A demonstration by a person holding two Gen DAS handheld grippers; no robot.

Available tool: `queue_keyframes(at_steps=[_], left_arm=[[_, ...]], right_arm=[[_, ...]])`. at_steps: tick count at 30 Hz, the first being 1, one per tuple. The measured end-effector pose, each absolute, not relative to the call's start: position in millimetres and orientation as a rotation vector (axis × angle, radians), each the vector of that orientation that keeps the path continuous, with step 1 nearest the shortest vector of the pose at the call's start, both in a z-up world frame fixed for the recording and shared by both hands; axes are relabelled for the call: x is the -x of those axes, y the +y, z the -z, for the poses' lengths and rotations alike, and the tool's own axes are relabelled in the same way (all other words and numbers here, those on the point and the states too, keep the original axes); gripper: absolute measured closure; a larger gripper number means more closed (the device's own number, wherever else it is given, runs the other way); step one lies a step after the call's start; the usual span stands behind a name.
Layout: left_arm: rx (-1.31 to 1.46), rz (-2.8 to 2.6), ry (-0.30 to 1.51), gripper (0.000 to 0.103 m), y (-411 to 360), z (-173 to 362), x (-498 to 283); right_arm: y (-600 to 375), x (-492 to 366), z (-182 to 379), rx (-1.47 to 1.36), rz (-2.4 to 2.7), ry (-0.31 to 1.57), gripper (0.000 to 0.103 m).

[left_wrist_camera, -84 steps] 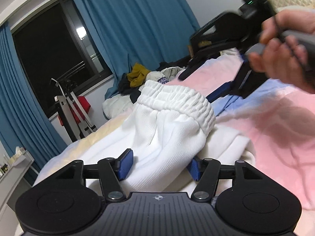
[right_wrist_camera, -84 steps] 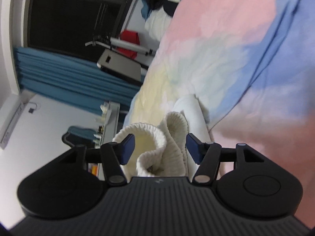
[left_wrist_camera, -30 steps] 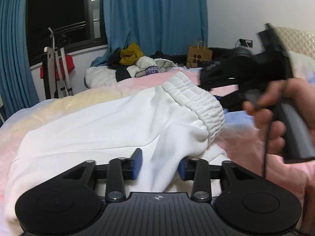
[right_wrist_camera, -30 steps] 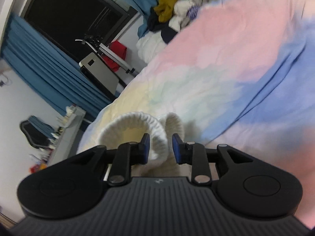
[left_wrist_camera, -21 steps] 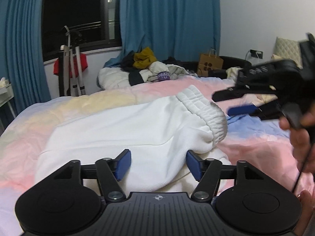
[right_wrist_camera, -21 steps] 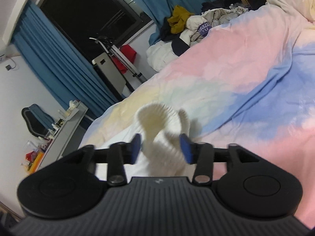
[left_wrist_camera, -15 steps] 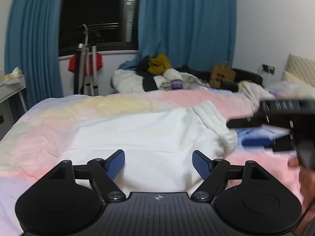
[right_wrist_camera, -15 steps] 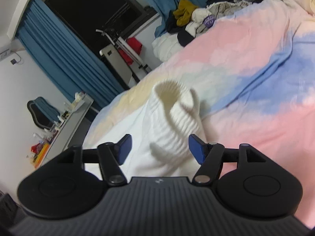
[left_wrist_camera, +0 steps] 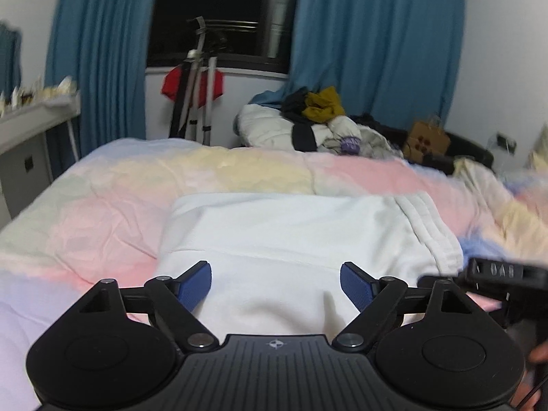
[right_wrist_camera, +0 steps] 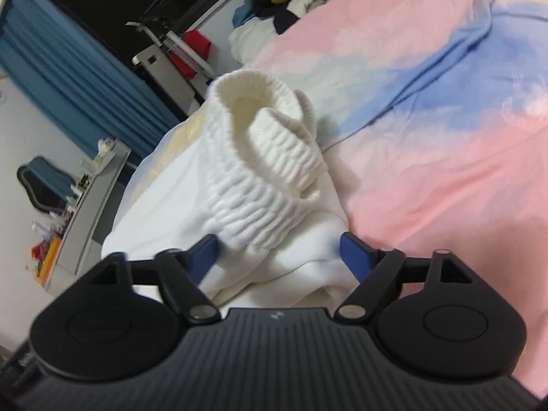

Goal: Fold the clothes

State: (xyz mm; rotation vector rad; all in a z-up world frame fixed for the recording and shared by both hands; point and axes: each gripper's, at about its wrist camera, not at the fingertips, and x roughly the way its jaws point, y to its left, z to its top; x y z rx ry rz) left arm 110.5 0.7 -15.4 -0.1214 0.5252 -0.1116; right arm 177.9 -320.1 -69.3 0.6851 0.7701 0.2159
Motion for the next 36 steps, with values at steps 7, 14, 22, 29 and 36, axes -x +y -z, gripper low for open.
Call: queue_keyframes(at_steps=[7,14,22,29,36], left_arm=[[0.444,0.08,0.618,0.014,71,29,-136],[0.538,0.069,0.681,0.014,98,44,-139],[0.501,0.075,0.719,0.013,98,54,-134],[0.238,0.112,0.705,0.013,71,33,-96],[-0.211,0.048,0.733,0.014,6,60,-81]], right_arm=[[-324,-193,94,-0.82,-0.232,0.805,0.01],[-326,-187,77,-0.893,-0.335,0.712,0.009],[-320,-206,98,-0.851,-0.291,0.77,0.005],[-323,-205,93,-0.88,-0.271,0.781,0.005],[-330,-186,73,-0.886,-0.237,0.763,0.006]])
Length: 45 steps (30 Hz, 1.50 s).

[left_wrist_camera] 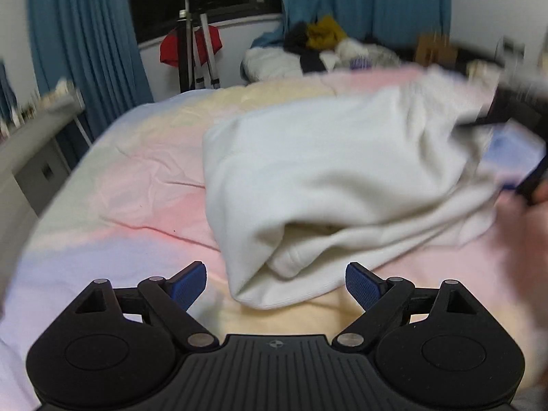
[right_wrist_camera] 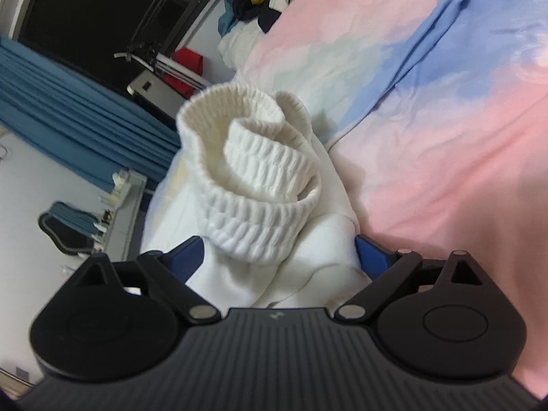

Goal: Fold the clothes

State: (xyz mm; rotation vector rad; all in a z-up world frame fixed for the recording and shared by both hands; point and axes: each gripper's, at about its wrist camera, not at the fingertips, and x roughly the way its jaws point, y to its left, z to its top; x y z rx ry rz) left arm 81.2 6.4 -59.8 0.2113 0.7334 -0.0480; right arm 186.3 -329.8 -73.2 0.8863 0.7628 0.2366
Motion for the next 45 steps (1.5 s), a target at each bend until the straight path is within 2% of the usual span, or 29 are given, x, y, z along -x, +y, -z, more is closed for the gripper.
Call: queue_keyframes(at_steps=[9,15,18,20,22,27,30,31,32,37,45], left_arm=[[-0.179,-0.133,0.68,0.016,4,82,-107],[-0.128,-0.214,0.611,0.017,18,65,-95],[-0.116,-0.229,0.655,0.015,24,70,-97],[-0.068,-0.227,0.693,0.009,33,75,-101],[-0.013,-0.217,0.726,0.008,43,78,-105],[0.159,-0.103,0.769,0.017,61,67,-95],[0.249,-0.028,0.732,0.01,67,47,-83],[0.277,0.007,0.702,0.002,69,40,-78],[0.305,0.039,0.67,0.0,70,35,-75],[0.443,0.086,0.629,0.0,81,34,-88],[0.673,0.135,0.745,0.0,118,81,-140]], right_arm=[[-316,-203,78,-0.778,-0.243,0.771,0.005],[-319,-206,89,-0.789,-0.249,0.781,0.005],[-321,-207,96,-0.802,-0.259,0.796,0.006],[-322,-207,99,-0.803,-0.266,0.801,0.007],[-322,-207,100,-0.803,-0.268,0.8,0.007],[-326,-205,98,-0.824,-0.267,0.797,0.007],[-325,-202,94,-0.821,-0.268,0.793,0.007],[-325,-201,93,-0.82,-0.27,0.794,0.007],[-325,-201,92,-0.821,-0.272,0.794,0.006],[-321,-201,84,-0.812,-0.299,0.772,0.005],[-315,-206,77,-0.803,-0.354,0.727,0.005]])
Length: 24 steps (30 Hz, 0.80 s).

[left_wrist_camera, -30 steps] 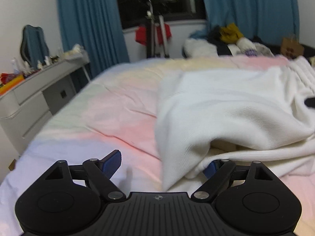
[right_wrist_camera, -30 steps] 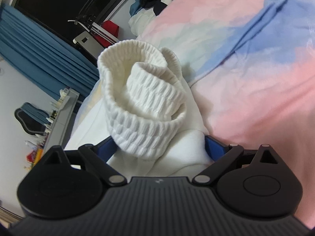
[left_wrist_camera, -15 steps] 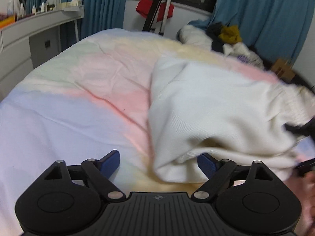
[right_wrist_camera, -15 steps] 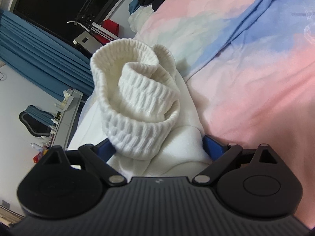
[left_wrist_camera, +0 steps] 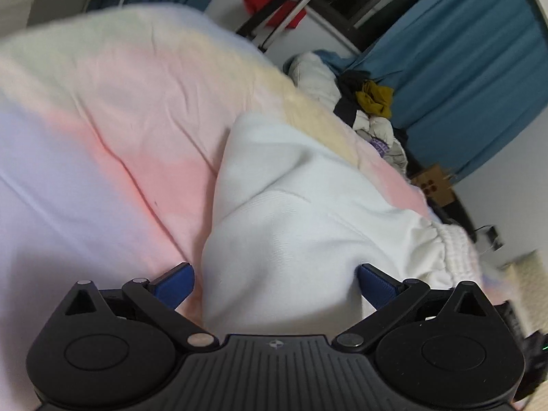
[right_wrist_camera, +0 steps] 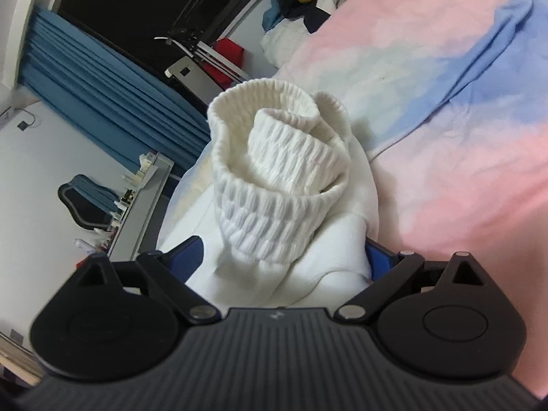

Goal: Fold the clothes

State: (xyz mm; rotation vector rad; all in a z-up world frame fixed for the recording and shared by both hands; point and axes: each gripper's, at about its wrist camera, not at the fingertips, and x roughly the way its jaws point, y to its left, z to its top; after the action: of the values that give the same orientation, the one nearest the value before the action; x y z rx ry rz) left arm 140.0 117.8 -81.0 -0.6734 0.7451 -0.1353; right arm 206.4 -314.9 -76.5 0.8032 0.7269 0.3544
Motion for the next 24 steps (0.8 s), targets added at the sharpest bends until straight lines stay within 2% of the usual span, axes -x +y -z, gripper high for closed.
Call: queue_keyframes(at_steps=[6,7,8,9,12,15,19,24], left_arm=[[0.671,0.152,0.74,0.002,119,96,-147],[0.67,0.153,0.737,0.007,118,97,-147],[0.665,0.151,0.735,0.011,117,97,-147],[0.65,0.145,0.733,0.013,115,96,-143],[0.611,0.127,0.719,0.024,107,92,-134],[0.591,0.109,0.696,0.036,104,86,-127],[0.601,0.112,0.664,0.054,101,73,-115],[0.6,0.111,0.642,0.059,94,54,-98]], right_arm=[[-309,-223,90,-0.765,-0.309,0.775,0.007],[-307,-223,89,-0.746,-0.302,0.775,0.011],[-305,-221,86,-0.718,-0.285,0.773,0.025],[-305,-219,84,-0.692,-0.27,0.772,0.034],[-307,-211,80,-0.676,-0.267,0.752,0.047],[-305,-200,73,-0.644,-0.27,0.717,0.053],[-301,-182,53,-0.612,-0.292,0.646,0.057],[-302,-168,27,-0.618,-0.338,0.572,0.06]])
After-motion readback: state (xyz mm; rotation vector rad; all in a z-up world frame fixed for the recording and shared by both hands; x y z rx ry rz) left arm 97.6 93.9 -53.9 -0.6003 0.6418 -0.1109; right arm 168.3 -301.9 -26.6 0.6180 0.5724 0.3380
